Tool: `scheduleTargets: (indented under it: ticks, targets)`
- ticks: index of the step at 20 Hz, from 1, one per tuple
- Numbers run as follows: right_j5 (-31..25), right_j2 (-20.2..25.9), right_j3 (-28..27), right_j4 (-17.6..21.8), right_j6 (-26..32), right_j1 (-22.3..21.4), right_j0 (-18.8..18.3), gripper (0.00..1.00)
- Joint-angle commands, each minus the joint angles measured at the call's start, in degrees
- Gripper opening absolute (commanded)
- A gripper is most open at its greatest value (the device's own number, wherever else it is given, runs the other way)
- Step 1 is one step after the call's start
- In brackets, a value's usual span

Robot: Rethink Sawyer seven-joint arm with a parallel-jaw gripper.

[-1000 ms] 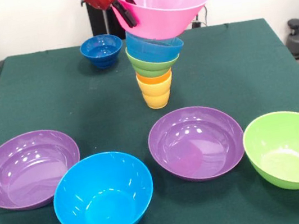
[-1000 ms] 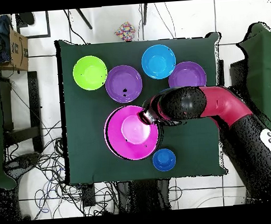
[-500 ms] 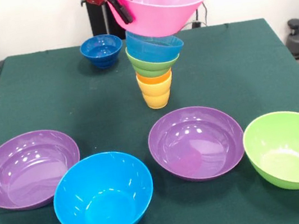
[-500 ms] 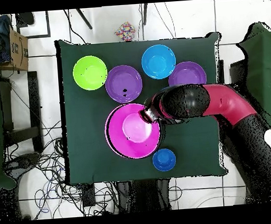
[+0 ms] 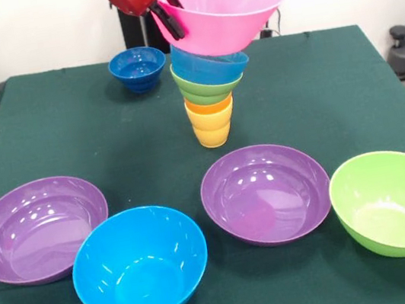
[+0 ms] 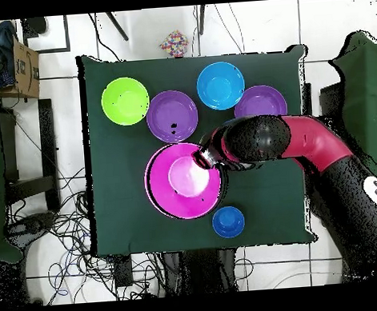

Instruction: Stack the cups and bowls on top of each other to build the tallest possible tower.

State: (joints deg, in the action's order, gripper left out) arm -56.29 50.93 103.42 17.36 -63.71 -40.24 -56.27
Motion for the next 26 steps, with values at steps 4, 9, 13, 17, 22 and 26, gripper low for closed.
scheduleTargets:
  ticks: [4,9,13,17,22,26]
  targets:
    - [2.94,-1.96,-3.03,4.02,2.21,4.73,2.50,0.00]
    - [3.78,-1.94,-3.30,4.65,2.57,5.90,2.23,0.00]
    - [3.63,-1.66,-3.54,4.88,2.76,6.22,1.99,0.00]
    - [3.89,-1.25,-3.31,5.11,2.33,6.30,1.79,0.00]
    - [4.16,-0.98,-3.05,5.47,2.71,6.25,1.17,0.00]
    - [4.99,-0.84,-3.14,5.83,3.14,6.96,0.98,0.00]
